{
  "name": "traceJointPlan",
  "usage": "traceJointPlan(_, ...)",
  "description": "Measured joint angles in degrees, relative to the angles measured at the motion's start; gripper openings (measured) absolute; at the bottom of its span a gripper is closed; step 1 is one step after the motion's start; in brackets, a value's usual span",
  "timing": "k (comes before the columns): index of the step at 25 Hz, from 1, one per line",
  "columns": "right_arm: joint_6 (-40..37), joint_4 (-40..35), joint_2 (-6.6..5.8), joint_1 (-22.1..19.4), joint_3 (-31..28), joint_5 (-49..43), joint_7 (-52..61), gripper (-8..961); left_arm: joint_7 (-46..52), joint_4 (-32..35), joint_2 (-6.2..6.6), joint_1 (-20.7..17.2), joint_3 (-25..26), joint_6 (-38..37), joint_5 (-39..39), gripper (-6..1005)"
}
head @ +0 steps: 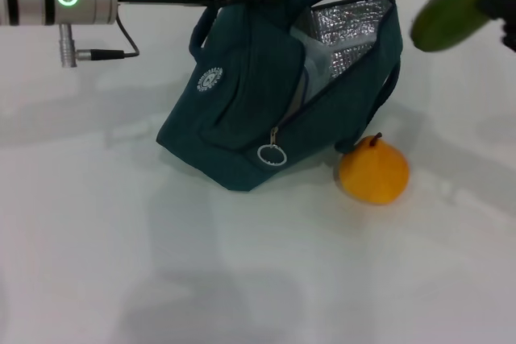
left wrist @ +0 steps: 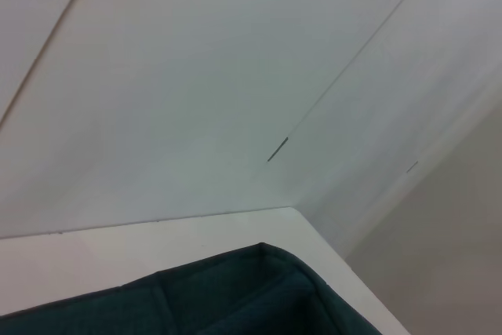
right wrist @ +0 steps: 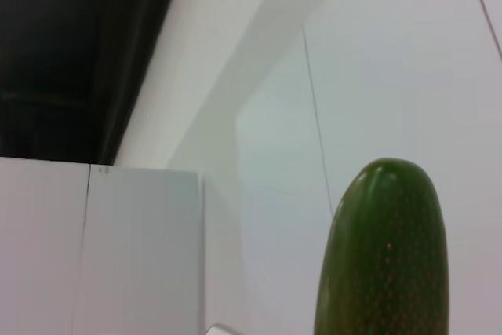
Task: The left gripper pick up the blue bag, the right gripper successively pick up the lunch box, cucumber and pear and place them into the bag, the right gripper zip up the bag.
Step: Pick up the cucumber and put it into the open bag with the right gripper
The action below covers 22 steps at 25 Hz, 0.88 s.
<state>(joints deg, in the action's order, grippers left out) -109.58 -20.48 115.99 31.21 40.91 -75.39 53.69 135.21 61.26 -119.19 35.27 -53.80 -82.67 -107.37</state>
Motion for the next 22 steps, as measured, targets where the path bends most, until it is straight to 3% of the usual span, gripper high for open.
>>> traceJointPlan(5, 3.8, 7.24, 0.12, 5.1, 0.65, -0.05, -6.46, 628, 0.45, 0.0, -0.09, 0.27, -0.07, -0.04, 0.14, 50)
traceJointPlan(12, 12.78, 15.0, 0.15, 10.74, 8.42, 0.08, -12.06, 627, 0.64, 0.0, -0.09, 0.39, -0.14, -0.03, 0.17, 49)
traceJointPlan(16, 13.77, 19.22, 0.18, 11.88, 9.18, -0.19, -16.33, 628, 0.66, 0.0, -0.07, 0.26, -0.04, 0.01, 0.19, 49)
traceJointPlan(22, 14.13, 20.48, 0.2, 10.22, 9.61, -1.44, -19.74, 628, 0.75, 0.0, -0.07, -0.44, 0.18, 0.0, 0.23, 50)
